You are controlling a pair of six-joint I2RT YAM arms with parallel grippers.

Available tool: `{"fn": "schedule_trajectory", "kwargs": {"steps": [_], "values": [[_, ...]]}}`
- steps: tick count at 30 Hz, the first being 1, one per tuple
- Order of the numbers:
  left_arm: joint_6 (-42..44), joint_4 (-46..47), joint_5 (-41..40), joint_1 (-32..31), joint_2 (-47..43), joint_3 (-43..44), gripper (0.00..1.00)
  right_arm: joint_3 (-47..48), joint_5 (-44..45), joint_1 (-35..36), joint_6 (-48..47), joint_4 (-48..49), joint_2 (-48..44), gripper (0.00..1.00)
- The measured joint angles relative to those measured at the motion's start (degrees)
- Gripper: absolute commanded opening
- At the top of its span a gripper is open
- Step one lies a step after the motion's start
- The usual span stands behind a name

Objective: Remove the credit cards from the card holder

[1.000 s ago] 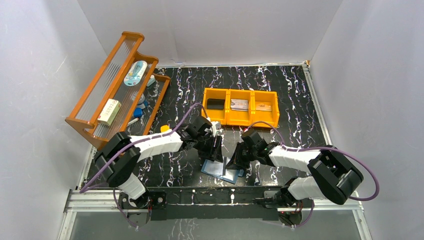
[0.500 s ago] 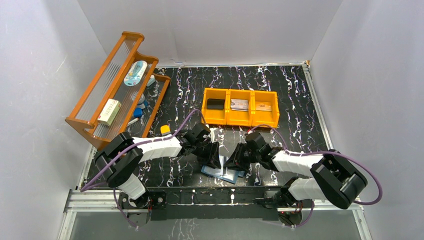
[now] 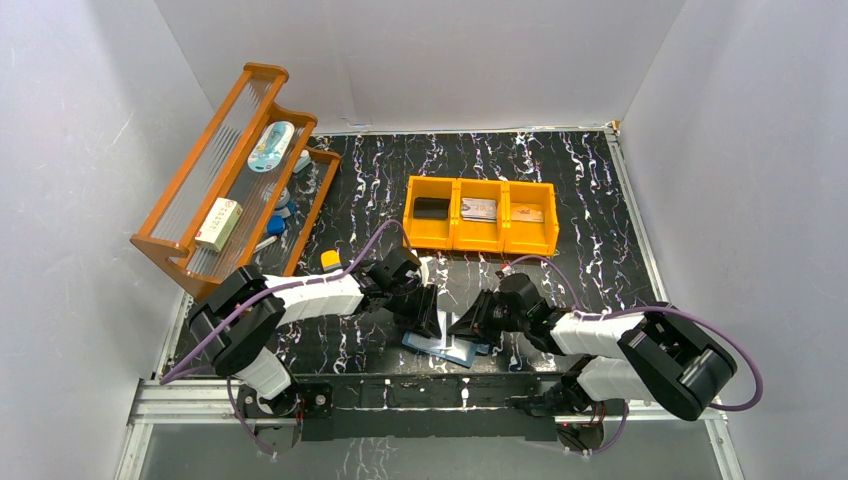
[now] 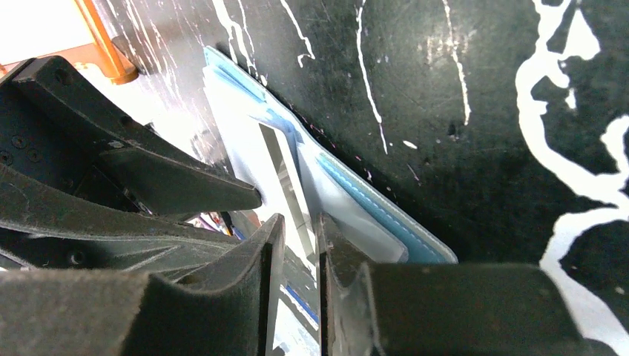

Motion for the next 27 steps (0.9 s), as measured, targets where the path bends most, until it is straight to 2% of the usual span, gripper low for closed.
{"fn": "schedule_trajectory", "kwargs": {"steps": [10,13,17,27], "values": [[-0.28,-0.52,-0.61,-0.15,-0.22,0.07,0.36,-1.53,2.23,0.02,-1.55,8.39,2.36,0.31],[-0.33,-0.66,-0.7,-0.15,-0.22,0.11,0.36,-1.4,2.03,0.07,-2.54,10.12,4.09,0.23],[-0.48,-1.38,-1.11,-0.17,-0.59,0.11,0.36,-0.72,1.84,0.07,-3.91,11.3,6.23,0.02],[-0.66,-5.05,-5.49,-0.63,-3.43,-0.02,0.38,-0.72,2.19,0.11,-5.88,7.41,1.49,0.0]]}}
